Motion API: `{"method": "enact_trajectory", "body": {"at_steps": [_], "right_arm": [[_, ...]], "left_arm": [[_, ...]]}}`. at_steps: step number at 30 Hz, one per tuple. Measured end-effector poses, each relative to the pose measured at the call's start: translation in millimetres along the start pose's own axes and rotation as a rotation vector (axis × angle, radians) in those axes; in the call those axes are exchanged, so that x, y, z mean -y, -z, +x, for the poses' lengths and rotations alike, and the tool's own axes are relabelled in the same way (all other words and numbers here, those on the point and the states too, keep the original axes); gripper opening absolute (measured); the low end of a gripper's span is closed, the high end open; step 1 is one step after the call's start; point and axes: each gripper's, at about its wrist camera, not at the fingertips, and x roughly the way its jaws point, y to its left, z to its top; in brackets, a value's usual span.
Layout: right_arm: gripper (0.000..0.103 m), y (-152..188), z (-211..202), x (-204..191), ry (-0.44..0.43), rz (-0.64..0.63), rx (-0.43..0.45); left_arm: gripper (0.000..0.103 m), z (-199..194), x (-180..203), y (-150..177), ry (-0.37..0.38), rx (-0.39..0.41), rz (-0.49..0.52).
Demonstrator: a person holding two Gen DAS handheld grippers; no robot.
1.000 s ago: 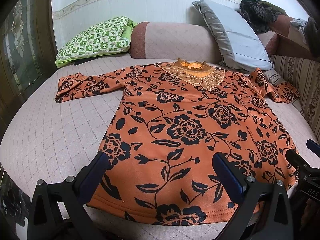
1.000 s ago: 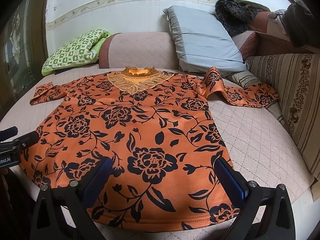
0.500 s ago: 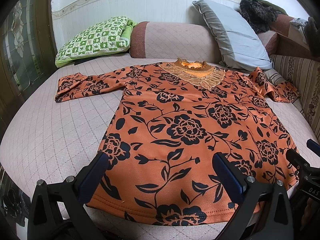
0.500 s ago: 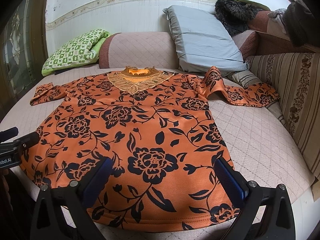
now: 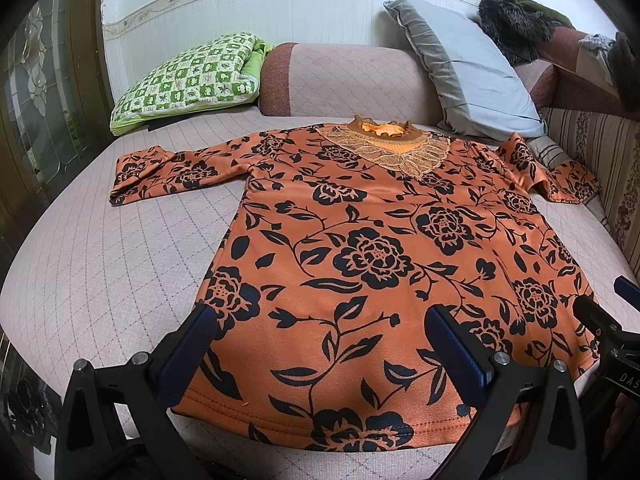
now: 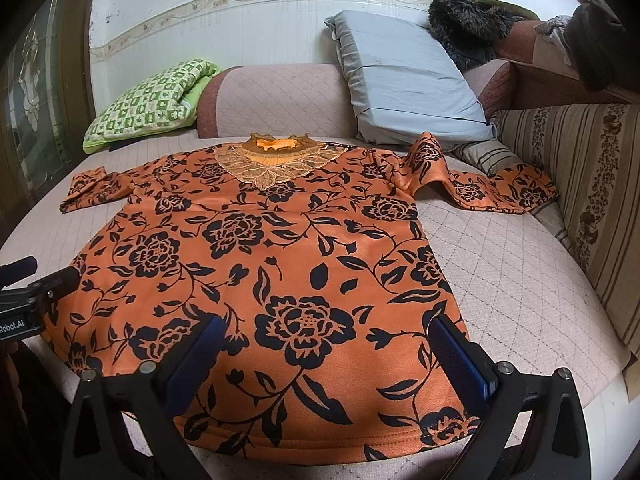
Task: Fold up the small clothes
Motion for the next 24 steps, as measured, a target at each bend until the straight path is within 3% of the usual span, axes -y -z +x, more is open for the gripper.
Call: {"method": "enact_trajectory", "body": {"at_steps": [19, 24], "right_arm": [[0.103, -1, -2, 1, -0.004, 0.014, 0.008], [0.103, -4, -2, 13, -0.047, 0.086, -0.022]], "left_arm": [[0.103, 0, 1, -1, -0.005, -0.007, -0.011], [0.103, -1, -3, 0, -0.007, 0.000, -0.020]]}}
